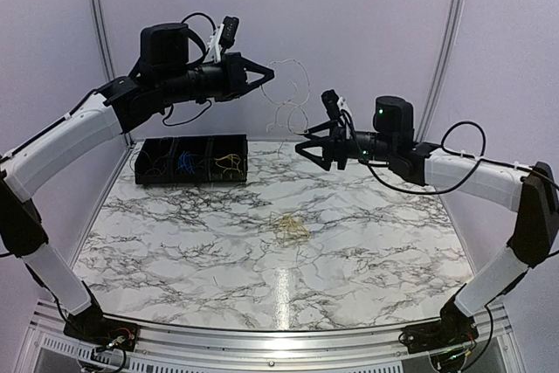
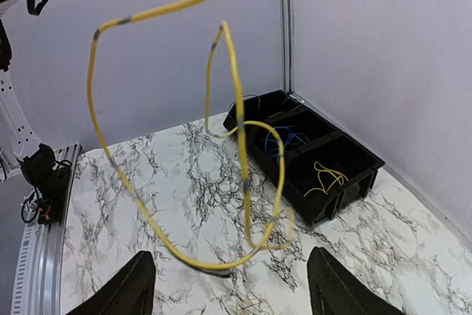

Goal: Untangle the cables

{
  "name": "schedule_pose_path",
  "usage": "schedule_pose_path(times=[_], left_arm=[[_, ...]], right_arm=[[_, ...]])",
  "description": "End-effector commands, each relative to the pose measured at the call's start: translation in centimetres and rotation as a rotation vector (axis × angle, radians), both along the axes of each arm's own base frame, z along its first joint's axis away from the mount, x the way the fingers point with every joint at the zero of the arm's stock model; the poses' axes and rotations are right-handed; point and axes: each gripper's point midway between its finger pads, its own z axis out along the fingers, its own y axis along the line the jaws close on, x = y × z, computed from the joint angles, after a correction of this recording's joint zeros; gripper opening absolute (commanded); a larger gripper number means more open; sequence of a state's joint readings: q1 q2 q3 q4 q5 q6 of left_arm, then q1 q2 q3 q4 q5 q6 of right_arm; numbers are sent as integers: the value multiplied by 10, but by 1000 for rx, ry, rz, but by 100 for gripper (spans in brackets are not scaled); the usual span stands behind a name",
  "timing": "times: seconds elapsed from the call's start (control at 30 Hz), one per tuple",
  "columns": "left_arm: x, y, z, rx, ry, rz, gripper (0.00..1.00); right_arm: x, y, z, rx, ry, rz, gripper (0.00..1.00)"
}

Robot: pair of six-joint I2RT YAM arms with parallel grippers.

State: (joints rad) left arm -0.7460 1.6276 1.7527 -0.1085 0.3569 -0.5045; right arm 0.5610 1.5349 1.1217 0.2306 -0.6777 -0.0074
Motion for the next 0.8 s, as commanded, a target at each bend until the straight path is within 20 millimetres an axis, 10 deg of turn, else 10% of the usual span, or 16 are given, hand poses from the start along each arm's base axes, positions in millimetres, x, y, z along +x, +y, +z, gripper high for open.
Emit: schedule_pose_path(times=[0.0,0.23,0.77], left_arm=[[-8,8,20,-38,-45,1,0],[-11,4,17,-37,-35,-29,0],[-11,2,15,-39,-33,-41,0]], right_arm=[[-9,-10,51,-8,-125,22,71],[-7,-20,76,48,-37,73,68],[-33,-13,56,-14,-35,253,72]])
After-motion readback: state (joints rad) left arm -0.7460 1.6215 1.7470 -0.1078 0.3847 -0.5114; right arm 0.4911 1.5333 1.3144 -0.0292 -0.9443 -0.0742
